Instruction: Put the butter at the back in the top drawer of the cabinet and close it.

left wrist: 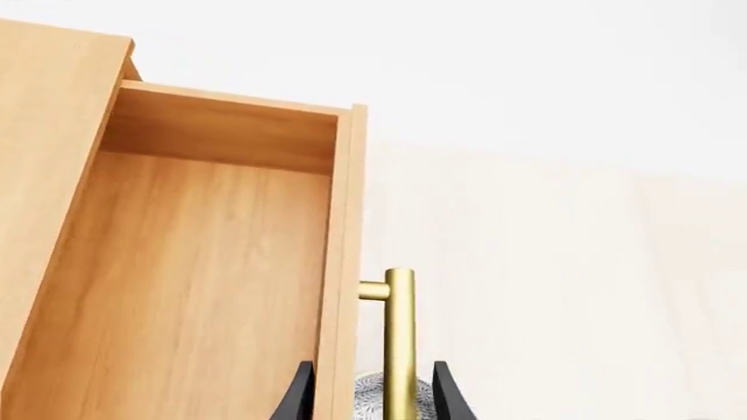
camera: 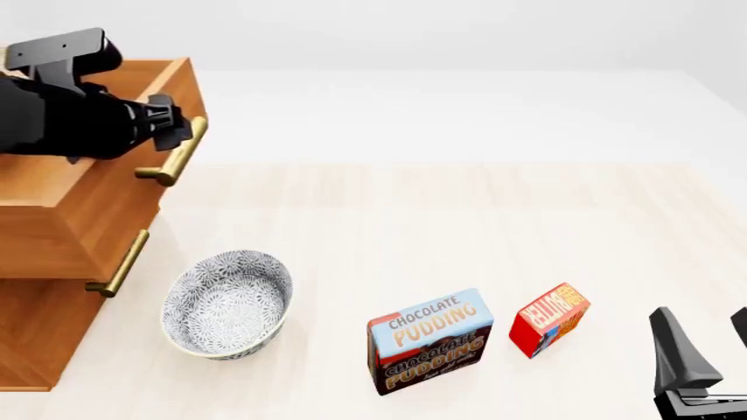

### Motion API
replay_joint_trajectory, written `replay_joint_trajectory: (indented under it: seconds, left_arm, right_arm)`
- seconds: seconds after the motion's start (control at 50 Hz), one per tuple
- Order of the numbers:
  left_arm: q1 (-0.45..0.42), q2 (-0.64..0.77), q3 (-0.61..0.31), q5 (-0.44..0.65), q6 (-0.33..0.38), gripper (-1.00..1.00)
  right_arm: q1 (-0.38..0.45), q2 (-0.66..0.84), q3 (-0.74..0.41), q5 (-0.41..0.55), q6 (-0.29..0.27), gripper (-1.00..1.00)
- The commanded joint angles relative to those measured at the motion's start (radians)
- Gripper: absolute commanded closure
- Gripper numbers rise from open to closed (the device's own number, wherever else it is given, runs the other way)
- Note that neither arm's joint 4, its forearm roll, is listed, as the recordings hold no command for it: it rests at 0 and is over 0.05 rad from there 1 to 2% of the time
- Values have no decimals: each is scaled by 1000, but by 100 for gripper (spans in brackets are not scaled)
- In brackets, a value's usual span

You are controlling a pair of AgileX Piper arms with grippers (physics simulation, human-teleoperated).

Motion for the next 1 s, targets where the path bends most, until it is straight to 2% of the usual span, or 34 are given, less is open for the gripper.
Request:
replay_joint_trajectory:
  seconds: [0.02,0.46,1.0]
  left_arm:
    - [-43,44,47,-20,35,-100]
    - [-115,41,38,-21,0,-100]
    - [-160,38,39,-31,-30,-100]
  right_arm:
    - [0,0,0,0,0,-100]
    - [0,0,0,0,0,-100]
    - [0,0,0,0,0,-100]
